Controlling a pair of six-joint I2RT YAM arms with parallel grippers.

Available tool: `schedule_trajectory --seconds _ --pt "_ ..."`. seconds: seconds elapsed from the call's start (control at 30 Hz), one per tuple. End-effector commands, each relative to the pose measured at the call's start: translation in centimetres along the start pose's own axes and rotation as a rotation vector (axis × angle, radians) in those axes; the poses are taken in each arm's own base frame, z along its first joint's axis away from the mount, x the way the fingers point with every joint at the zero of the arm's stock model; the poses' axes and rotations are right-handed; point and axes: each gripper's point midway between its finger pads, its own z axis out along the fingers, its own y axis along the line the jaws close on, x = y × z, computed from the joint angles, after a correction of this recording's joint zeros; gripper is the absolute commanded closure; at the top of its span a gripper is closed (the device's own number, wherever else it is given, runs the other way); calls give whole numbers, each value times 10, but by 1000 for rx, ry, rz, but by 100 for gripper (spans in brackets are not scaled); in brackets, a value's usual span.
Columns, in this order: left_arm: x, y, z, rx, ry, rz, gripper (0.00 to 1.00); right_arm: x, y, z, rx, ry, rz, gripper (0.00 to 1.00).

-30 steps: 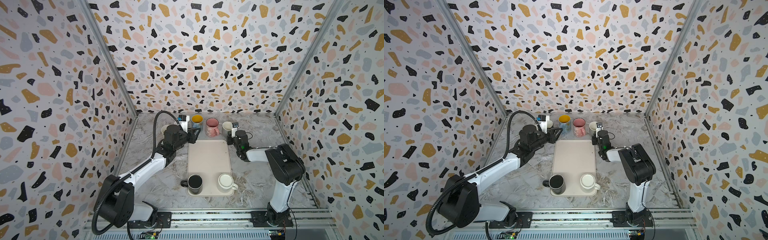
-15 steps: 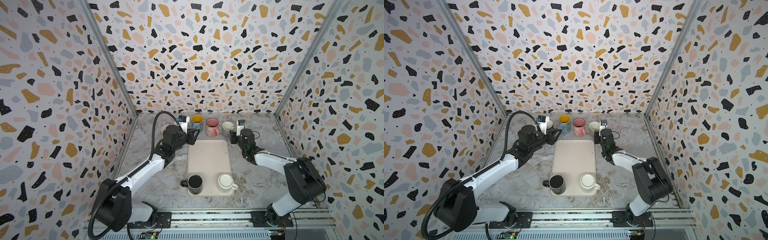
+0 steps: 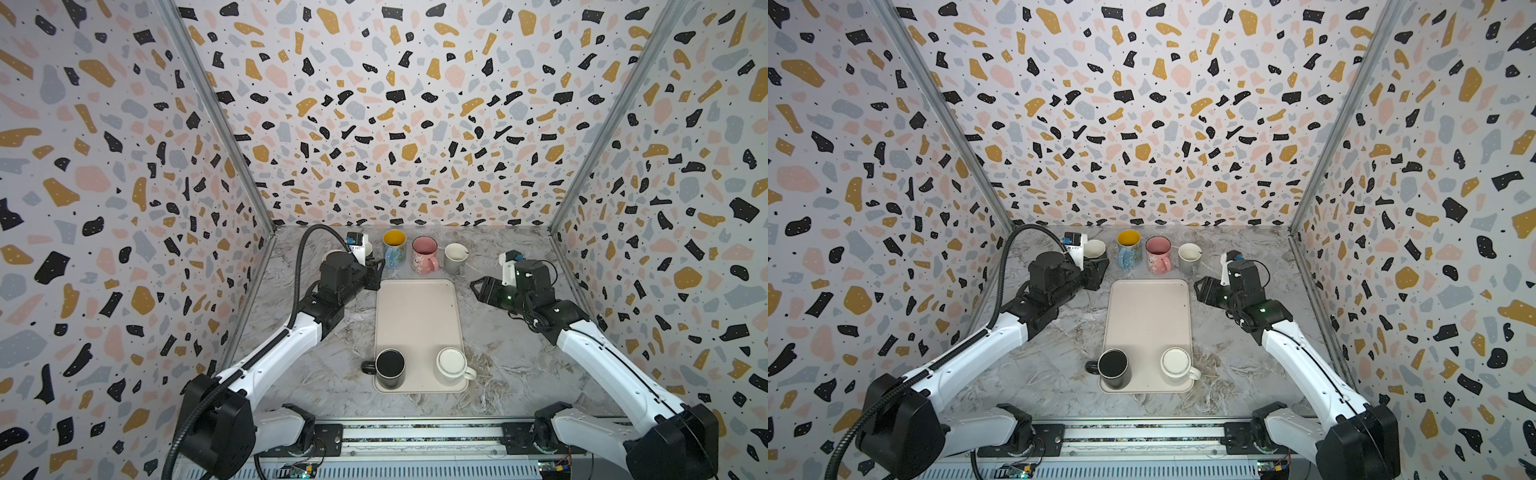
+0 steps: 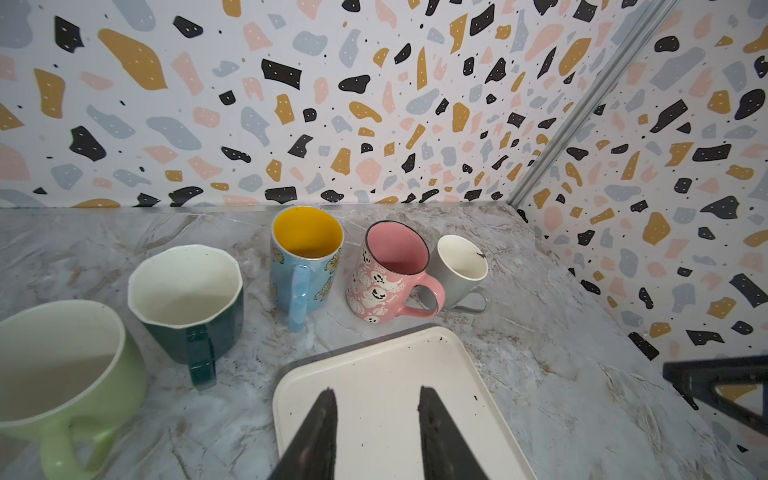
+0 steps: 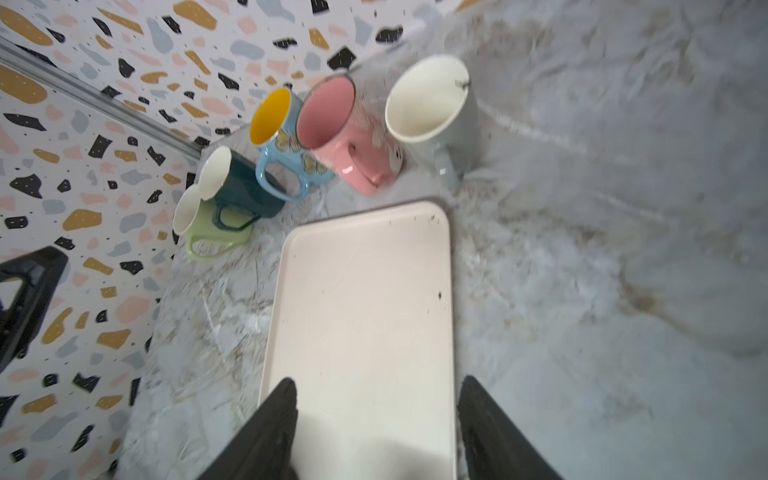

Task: Turn the mug right side up
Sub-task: 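Raise the right gripper and draw it back toward the robot, then lower the right gripper onto the upside-down white mug's handle and close it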

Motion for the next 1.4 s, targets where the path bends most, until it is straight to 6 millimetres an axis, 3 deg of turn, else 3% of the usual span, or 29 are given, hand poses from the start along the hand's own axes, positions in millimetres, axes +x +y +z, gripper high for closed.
schedule_trajectory --seconds 0.0,0.3,0.43,0.7,0.8,1.1,1.37 --pt "-33 -1 -15 -19 -101 14 65 46 -3 -19 -46 196 257 41" --pt "-37 -1 -25 -25 -132 -17 61 108 -11 -30 -143 422 752 46" --pt "-38 2 -22 -40 -129 -18 61 124 -6 -34 -124 518 818 46" --pt "-36 3 -16 -45 -123 -27 61 146 -13 -47 -68 556 930 46" --pt "-34 5 -15 -50 -118 -29 60 163 -20 -47 -44 588 988 45" --pt "-28 8 -10 -60 -103 -37 60 200 -31 -37 -3 630 1093 44" --pt "-24 12 -9 -79 -90 -24 59 206 -36 -22 -16 595 1179 42"
